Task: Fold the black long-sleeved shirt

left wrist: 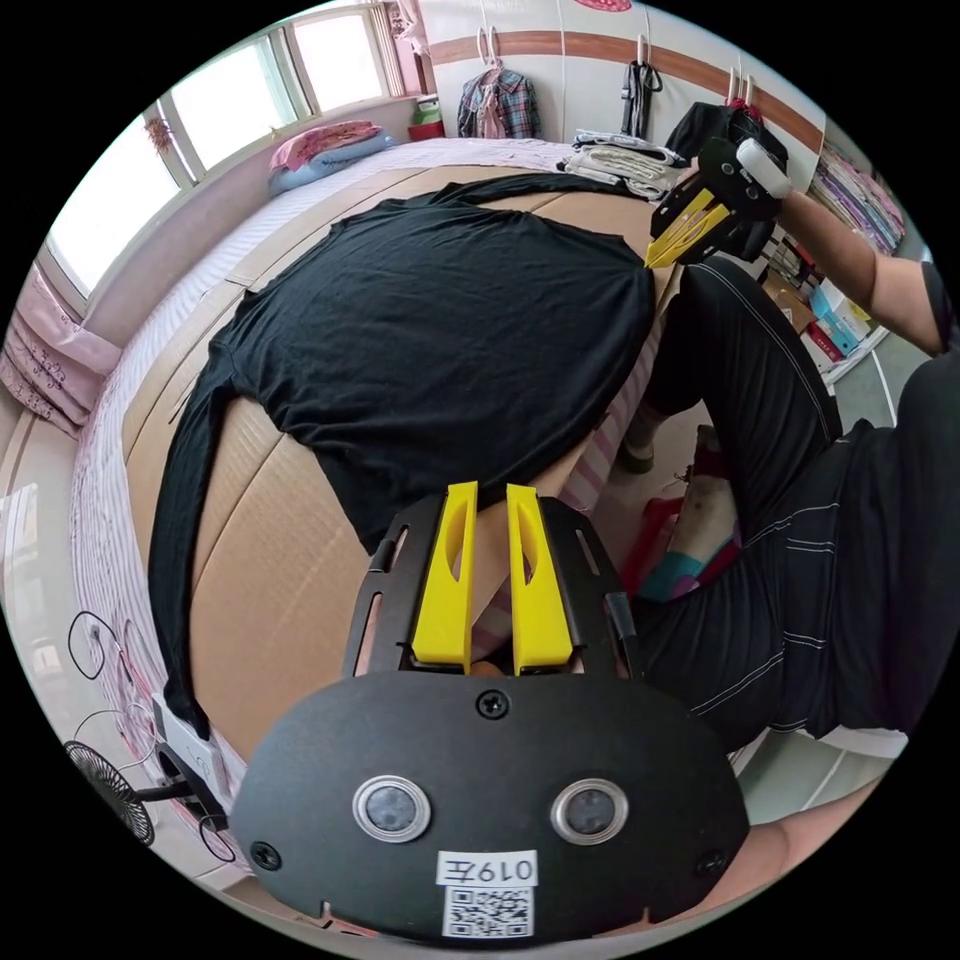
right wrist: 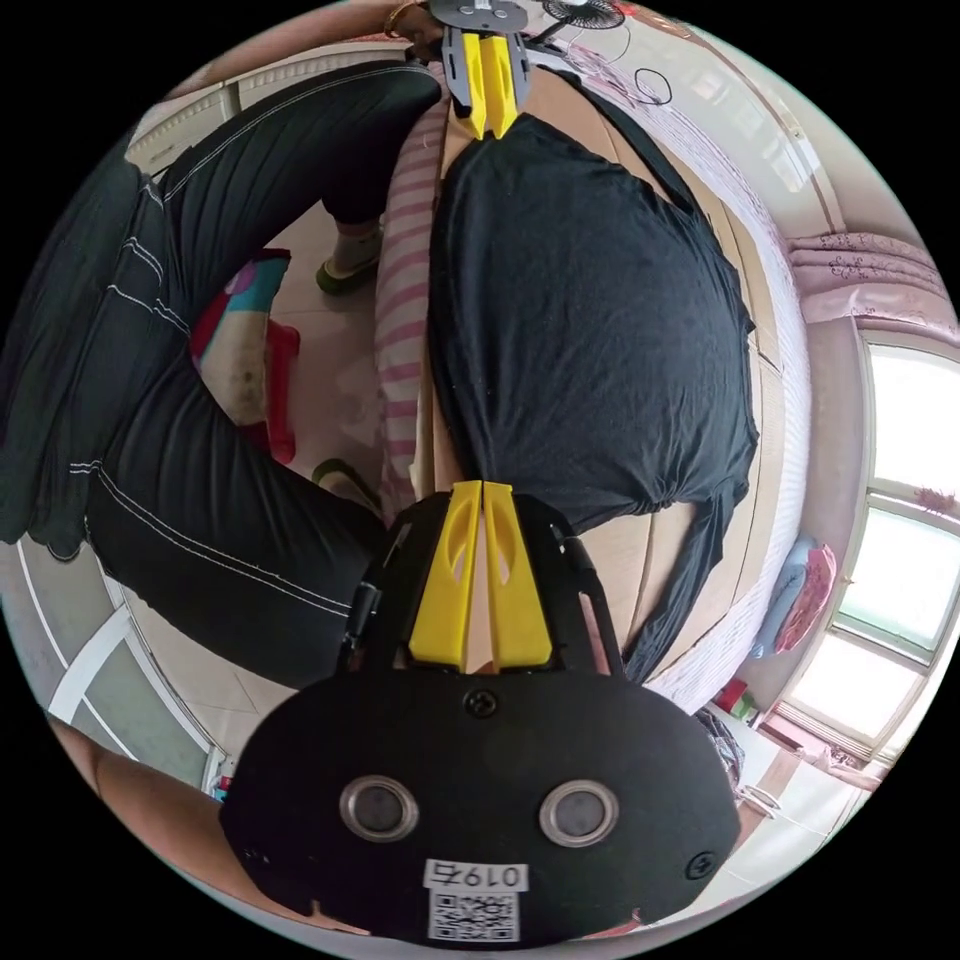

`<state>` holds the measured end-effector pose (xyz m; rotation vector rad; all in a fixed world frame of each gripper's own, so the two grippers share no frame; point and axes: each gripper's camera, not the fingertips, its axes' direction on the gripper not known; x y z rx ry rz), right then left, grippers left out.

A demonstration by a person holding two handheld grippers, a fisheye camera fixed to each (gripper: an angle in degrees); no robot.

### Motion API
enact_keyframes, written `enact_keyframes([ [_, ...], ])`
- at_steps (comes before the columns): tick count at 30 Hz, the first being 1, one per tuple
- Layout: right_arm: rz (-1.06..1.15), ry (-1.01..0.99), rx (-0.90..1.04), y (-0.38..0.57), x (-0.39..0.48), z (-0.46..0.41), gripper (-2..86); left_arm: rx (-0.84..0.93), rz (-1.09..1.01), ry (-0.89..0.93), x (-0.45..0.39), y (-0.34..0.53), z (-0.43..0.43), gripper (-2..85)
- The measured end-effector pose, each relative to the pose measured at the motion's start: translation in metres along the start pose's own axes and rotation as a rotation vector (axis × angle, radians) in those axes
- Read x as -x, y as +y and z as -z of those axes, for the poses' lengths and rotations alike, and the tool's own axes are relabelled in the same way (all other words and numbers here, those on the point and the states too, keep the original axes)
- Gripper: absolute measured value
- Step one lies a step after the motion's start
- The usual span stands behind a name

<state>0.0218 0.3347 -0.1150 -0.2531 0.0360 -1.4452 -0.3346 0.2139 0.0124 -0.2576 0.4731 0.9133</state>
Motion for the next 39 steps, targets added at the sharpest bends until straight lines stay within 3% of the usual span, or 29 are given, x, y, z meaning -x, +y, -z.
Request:
enact_keyframes([
  [24,-0.040,0.207,-0.041,0.019,0.021,0.013,3.7,-0.187,-0.049,0.128,-0.018,-0.055,0.038,1.4],
  [34,0.087,0.281,0.070,0.031,0.025,0.002,5.1,-0.366,-0.068,0.259,-0.080,-0.142,0.038,6.3],
  [39,0.100,0.264,0.053,0.034,0.023,0.006,5.1,-0.314,-0.078,0.139,-0.125,-0.201,0.026,8.0],
])
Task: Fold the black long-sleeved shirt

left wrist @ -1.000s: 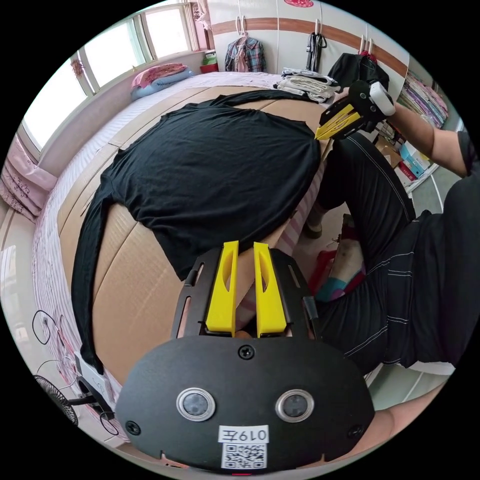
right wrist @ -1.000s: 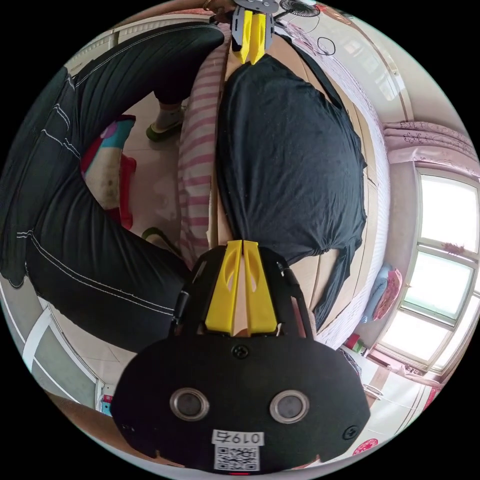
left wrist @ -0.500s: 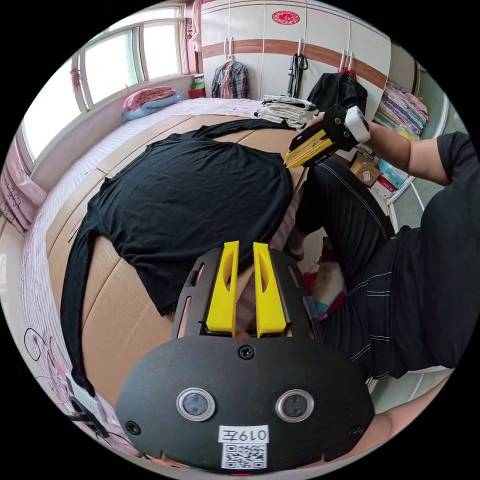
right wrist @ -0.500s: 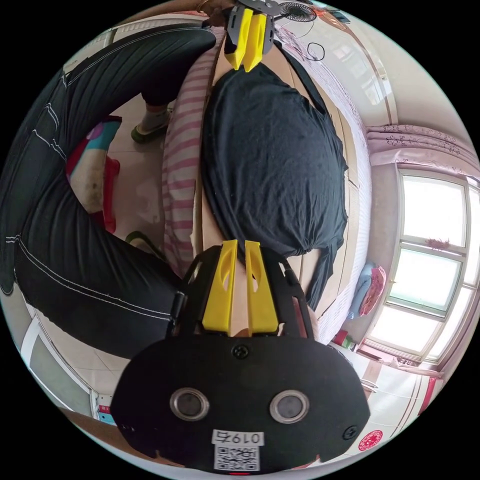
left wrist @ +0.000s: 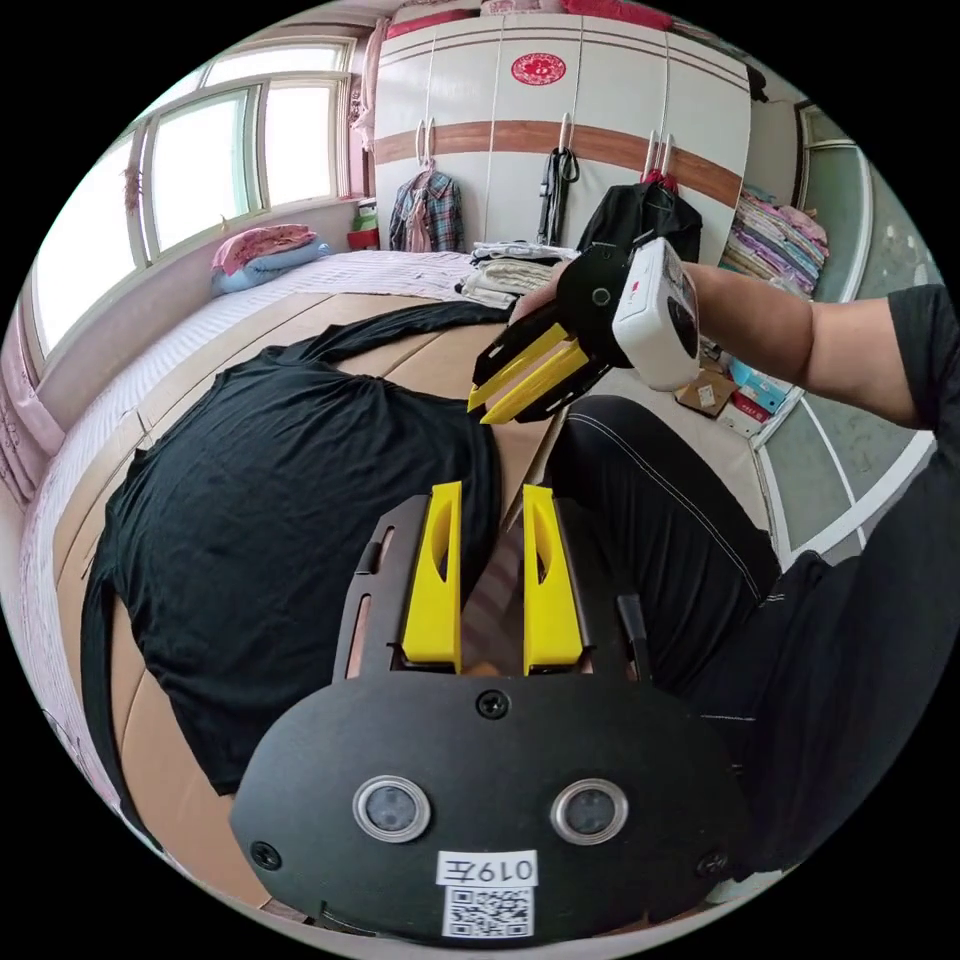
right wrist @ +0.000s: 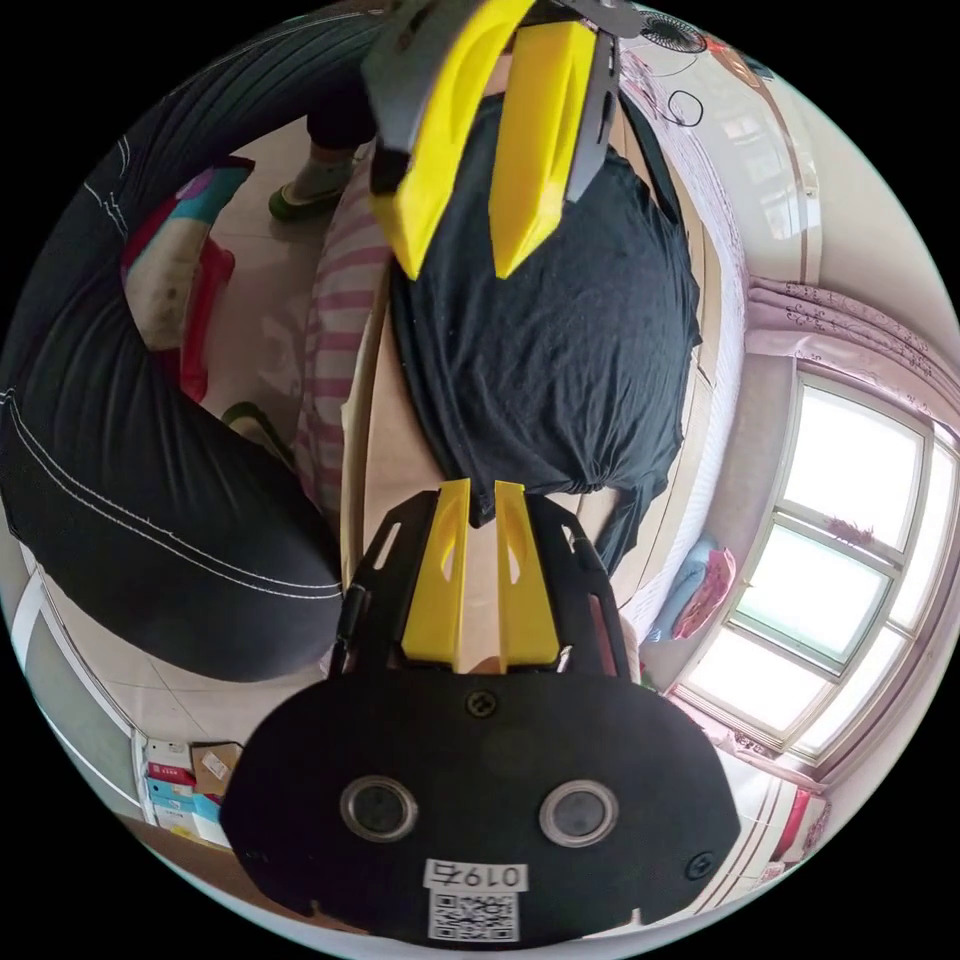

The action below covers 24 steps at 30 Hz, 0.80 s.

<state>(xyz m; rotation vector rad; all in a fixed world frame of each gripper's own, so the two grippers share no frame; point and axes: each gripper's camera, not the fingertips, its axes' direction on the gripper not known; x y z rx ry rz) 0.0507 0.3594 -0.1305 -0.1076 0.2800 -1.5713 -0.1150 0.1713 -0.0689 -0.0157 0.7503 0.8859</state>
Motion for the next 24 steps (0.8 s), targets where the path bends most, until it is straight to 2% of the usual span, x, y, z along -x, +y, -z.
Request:
enact_keyframes([
  [10,-0.006,-0.023,-0.040,0.016,-0.006,0.012,4.9,0.160,0.111,-0.089,-0.017,-0.063,-0.044,6.6],
  [24,-0.052,-0.062,-0.112,0.032,-0.021,0.030,3.5,0.199,0.206,-0.076,-0.023,-0.105,-0.042,1.3],
])
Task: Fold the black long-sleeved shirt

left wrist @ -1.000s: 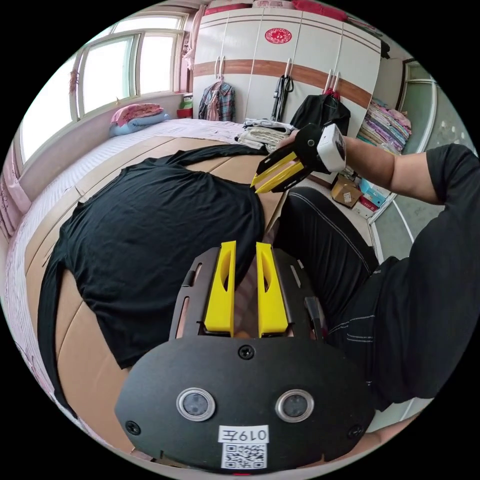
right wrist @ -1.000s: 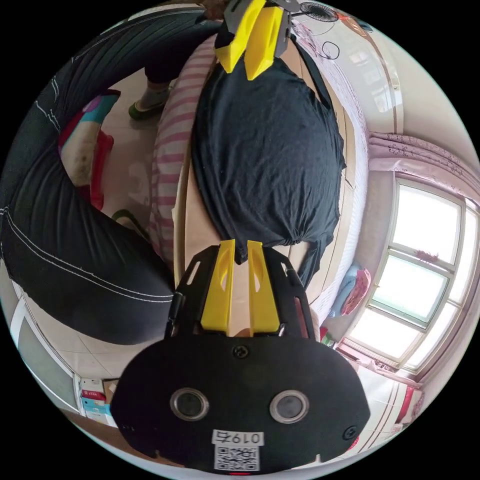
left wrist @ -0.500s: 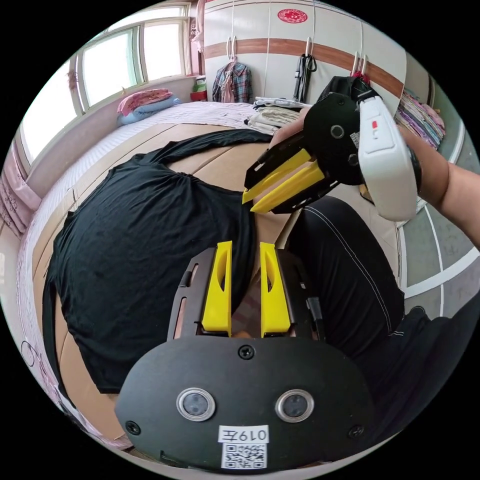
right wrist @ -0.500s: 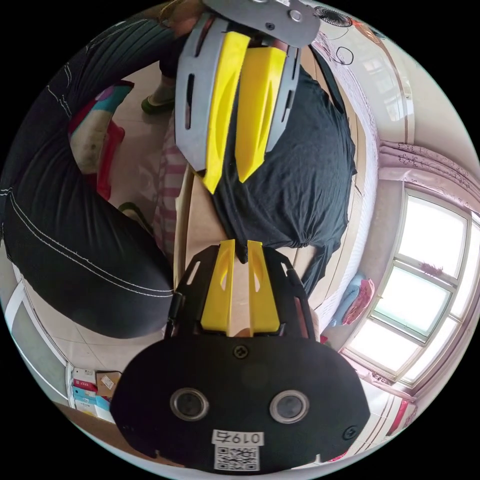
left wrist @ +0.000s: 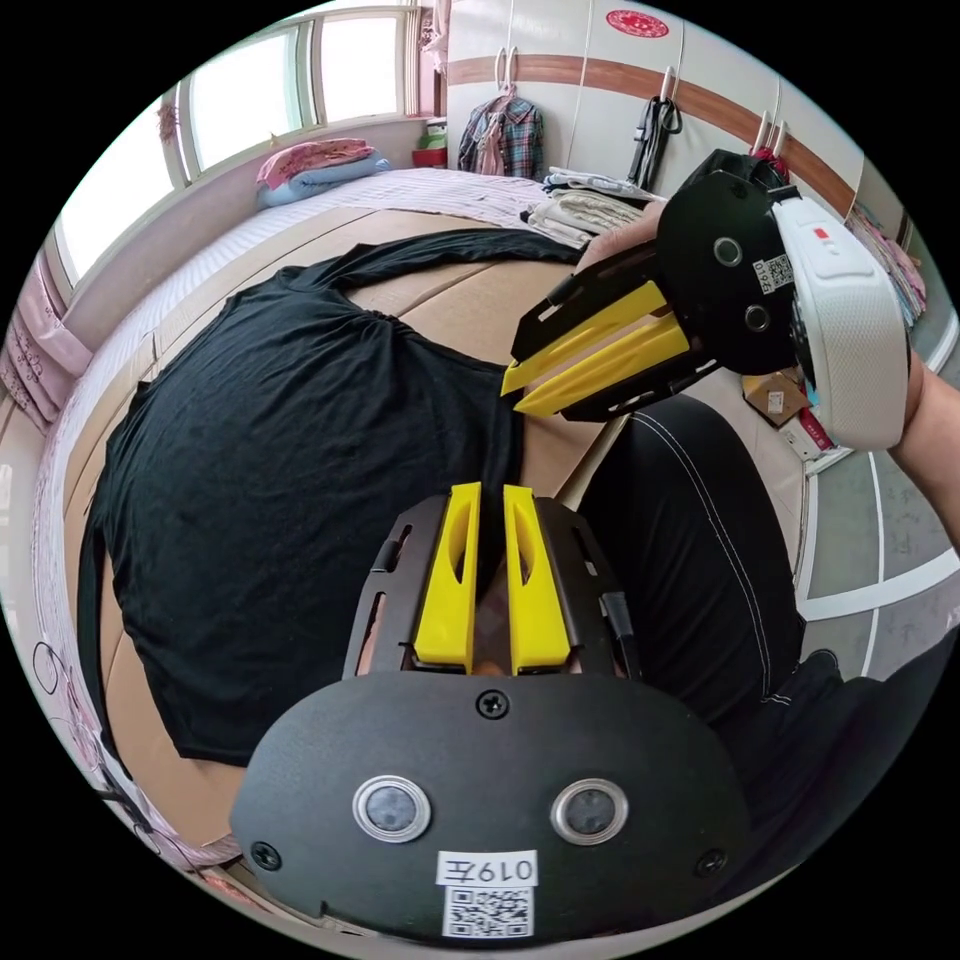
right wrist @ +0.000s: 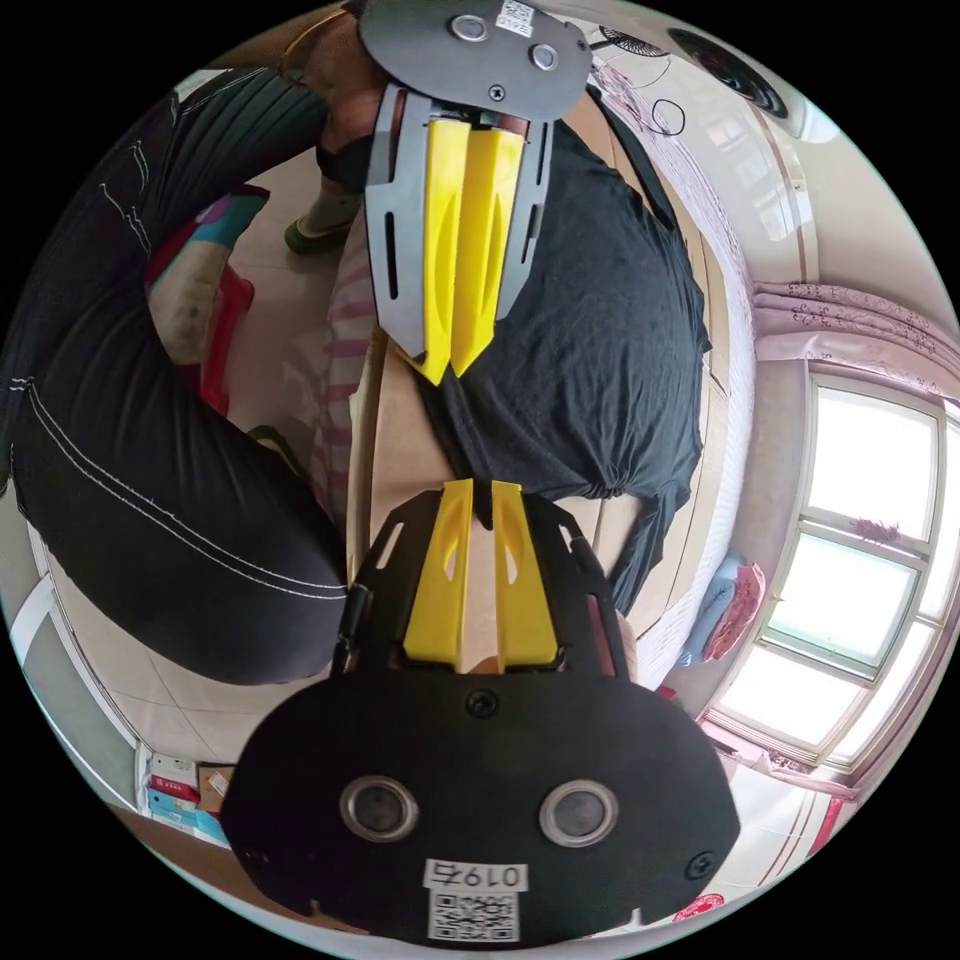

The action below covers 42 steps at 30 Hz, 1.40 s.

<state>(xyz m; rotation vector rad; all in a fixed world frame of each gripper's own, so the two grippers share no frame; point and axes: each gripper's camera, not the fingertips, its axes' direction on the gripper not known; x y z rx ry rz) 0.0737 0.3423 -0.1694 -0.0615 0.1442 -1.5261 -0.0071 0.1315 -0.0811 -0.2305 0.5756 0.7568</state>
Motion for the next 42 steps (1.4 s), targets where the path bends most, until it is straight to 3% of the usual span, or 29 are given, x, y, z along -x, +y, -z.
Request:
enact_keyframes([
  [28,-0.027,0.053,-0.022,-0.008,-0.053,0.066,-1.0,-0.094,0.054,0.055,-0.029,-0.046,0.060,1.3],
  [42,-0.027,0.045,0.018,-0.014,-0.101,0.089,-1.0,-0.060,0.025,0.029,-0.062,-0.070,0.053,1.3],
])
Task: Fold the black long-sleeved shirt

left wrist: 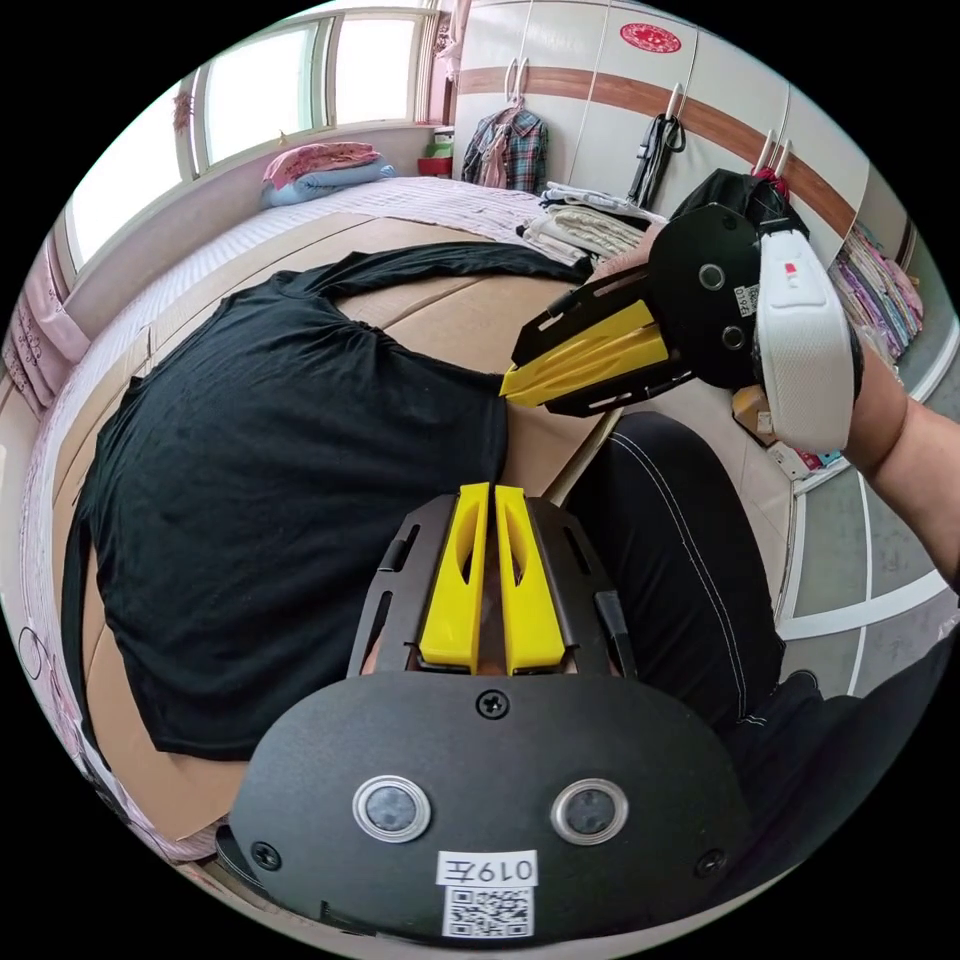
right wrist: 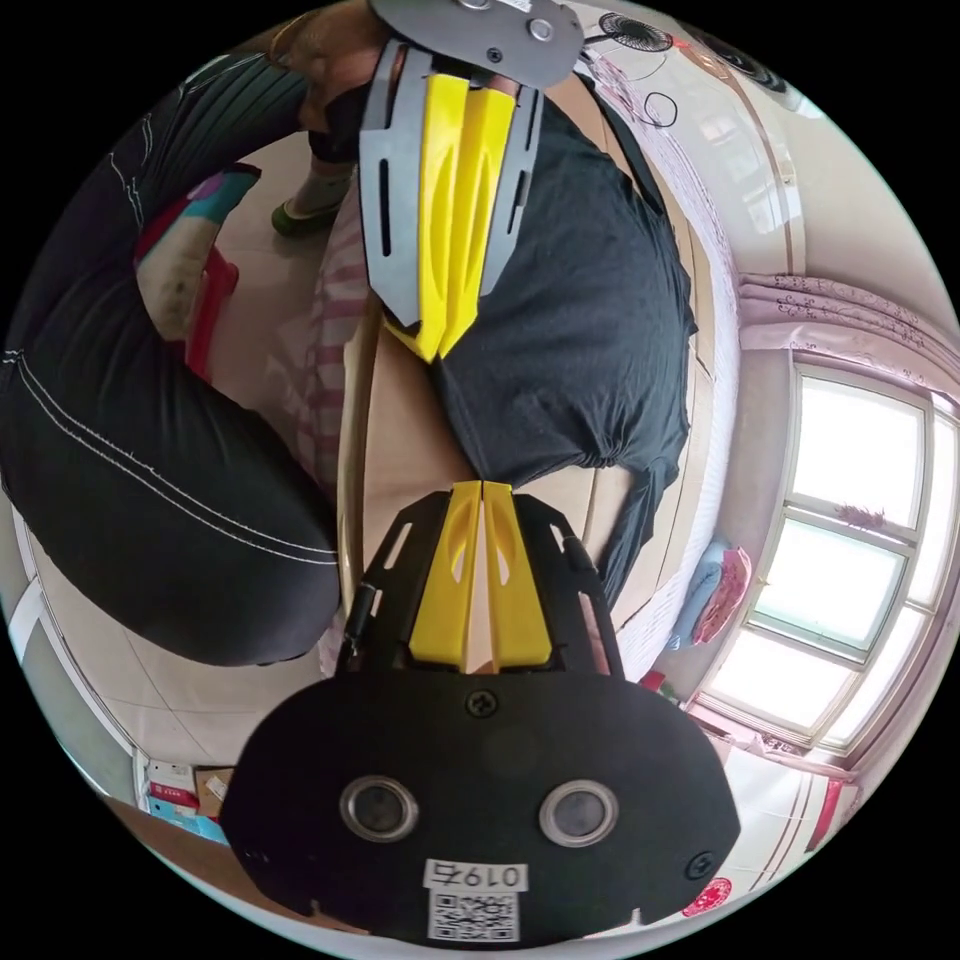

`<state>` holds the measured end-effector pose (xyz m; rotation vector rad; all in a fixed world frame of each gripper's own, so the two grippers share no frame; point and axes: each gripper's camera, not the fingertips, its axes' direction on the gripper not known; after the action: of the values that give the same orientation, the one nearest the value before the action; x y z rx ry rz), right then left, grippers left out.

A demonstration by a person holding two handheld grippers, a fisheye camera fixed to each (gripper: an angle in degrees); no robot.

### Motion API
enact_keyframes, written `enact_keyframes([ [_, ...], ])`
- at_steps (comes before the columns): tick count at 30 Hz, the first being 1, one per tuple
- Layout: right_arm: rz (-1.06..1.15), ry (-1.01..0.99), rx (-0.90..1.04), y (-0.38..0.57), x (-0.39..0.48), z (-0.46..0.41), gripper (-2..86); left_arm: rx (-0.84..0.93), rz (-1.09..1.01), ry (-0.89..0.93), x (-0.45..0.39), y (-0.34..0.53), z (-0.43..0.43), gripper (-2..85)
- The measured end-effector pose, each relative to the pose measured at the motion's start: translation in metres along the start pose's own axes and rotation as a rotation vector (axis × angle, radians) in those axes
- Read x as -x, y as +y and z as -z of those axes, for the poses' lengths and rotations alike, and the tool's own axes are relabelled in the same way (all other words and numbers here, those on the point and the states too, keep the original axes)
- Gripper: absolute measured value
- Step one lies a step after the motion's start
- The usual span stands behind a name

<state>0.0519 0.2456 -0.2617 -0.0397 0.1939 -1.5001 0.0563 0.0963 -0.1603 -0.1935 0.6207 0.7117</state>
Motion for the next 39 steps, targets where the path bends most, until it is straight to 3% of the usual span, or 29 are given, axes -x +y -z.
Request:
enact_keyframes([
  [15,-0.059,0.037,0.013,-0.009,-0.086,0.022,-0.5,0.036,0.011,0.036,-0.025,-0.016,0.002,1.6],
  [25,-0.712,-0.351,-0.224,0.052,-0.257,0.036,7.5,0.013,0.025,0.035,-0.046,-0.015,0.015,2.4],
  [31,-1.104,-0.579,-0.151,0.072,-0.324,0.003,8.0,0.004,-0.001,-0.015,-0.070,-0.013,0.024,1.7],
  [36,-1.211,-0.582,-0.105,0.074,-0.350,0.004,4.9,-0.005,-0.036,-0.095,-0.098,-0.009,0.032,1.6],
  [39,-1.162,-0.591,-0.089,0.063,-0.362,0.009,1.3,-0.005,-0.026,-0.120,-0.110,-0.008,0.036,1.5],
])
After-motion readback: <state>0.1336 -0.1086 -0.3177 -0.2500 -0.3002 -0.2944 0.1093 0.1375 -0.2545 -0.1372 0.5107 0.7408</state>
